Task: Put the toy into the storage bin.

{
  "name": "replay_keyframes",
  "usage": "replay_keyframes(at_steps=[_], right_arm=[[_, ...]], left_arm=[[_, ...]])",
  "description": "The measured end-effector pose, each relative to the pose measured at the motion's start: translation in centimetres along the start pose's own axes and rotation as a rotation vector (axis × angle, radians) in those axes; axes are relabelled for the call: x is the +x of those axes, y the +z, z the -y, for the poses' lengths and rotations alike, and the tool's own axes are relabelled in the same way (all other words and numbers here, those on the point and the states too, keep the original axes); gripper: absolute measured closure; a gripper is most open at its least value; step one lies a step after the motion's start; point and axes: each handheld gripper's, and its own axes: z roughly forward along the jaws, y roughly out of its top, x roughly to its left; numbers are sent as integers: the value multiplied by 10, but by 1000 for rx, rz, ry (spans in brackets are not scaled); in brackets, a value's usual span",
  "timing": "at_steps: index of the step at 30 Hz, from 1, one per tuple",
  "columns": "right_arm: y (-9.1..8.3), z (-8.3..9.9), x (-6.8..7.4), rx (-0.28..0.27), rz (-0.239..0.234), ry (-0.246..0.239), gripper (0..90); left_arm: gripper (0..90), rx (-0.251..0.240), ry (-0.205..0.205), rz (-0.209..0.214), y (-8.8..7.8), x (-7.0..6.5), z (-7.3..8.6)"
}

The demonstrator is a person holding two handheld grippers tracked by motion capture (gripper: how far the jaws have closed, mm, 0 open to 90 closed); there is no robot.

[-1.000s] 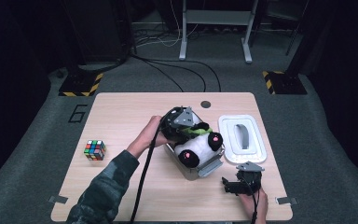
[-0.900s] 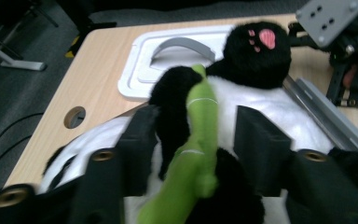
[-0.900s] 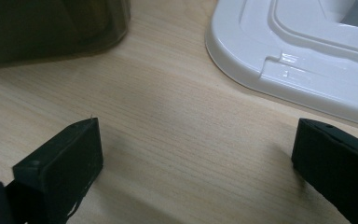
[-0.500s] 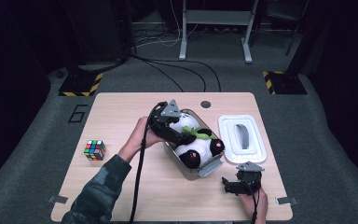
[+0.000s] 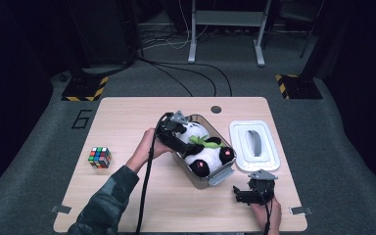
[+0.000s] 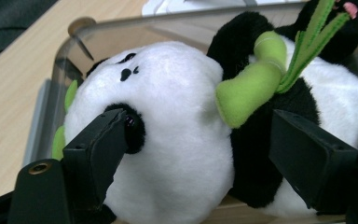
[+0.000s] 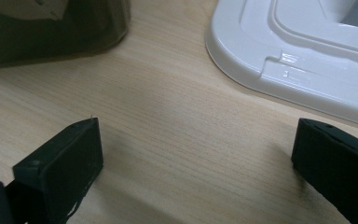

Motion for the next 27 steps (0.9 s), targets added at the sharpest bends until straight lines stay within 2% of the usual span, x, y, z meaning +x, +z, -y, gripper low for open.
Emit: replay_keyframes(at_steps=[5, 10, 13, 14, 15, 16, 17, 19, 22, 25, 26, 27], right_arm=[[0, 0, 0, 1, 0, -3, 12], [0, 0, 0, 3, -1, -6, 12], [0, 0, -1, 4, -1, -7, 12], [0, 0, -1, 4, -1, -7, 12], [0, 0, 0, 3, -1, -6, 12], [0, 0, 0, 3, -1, -6, 12], [0, 0, 0, 3, -1, -6, 12], [0, 0, 0, 3, -1, -6, 12], [0, 0, -1, 4, -1, -7, 12], [0, 0, 0, 3, -1, -6, 12], [0, 0, 0, 3, -1, -6, 12], [0, 0, 0, 3, -1, -6, 12]], left_arm=[[199, 5, -20, -5, 4, 0, 4], [179, -1, -7, -19, -3, -3, 2], [172, -45, 9, -5, -17, -14, -2], [168, -45, 9, -5, -17, -14, -2], [165, -61, 16, 23, -24, -20, -4], [163, -61, 16, 23, -24, -20, -4], [158, -68, 35, 41, -29, -27, -7], [155, -63, 48, 43, -31, -31, -8], [148, -30, 92, 46, -29, -47, -10], [138, -25, 100, 62, -27, -54, -11], [139, -25, 100, 62, -27, -54, -11], [139, -12, 114, 45, -26, -56, -12]])
